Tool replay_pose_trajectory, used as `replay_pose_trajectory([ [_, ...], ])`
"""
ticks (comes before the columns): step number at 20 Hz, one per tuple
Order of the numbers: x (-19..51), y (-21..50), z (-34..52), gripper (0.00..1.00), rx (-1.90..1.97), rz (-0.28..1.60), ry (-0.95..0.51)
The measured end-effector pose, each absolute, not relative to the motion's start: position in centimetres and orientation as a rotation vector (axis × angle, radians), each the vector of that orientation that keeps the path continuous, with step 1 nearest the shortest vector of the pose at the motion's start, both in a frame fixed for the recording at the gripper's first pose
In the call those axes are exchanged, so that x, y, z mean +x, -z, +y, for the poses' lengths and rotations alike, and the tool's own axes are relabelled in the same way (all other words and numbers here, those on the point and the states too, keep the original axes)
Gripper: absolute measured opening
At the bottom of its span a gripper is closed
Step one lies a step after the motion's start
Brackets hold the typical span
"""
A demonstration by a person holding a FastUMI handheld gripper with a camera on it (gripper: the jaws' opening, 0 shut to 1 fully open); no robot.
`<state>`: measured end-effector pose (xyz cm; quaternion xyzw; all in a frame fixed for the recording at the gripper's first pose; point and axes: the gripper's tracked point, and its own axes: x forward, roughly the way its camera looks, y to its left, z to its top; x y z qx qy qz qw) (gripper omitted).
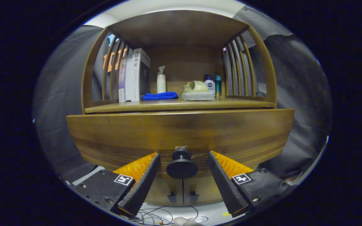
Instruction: Pull open the drawer, take out the items inside it, and place them on the countertop above the cabinet.
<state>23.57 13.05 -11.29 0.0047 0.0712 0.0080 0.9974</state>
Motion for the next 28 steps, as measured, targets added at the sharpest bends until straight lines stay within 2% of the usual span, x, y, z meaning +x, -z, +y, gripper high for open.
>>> replay_pose_trajectory([
  [7,26.5,11.3,13.1,1.00,-0.028,0.100,-0.015],
  [14,28.6,11.1,13.1,1.00,-0.033,0.142,-0.018],
  [28,28.1,11.0,13.1,1.00,-0.044,0.251,-0.063],
])
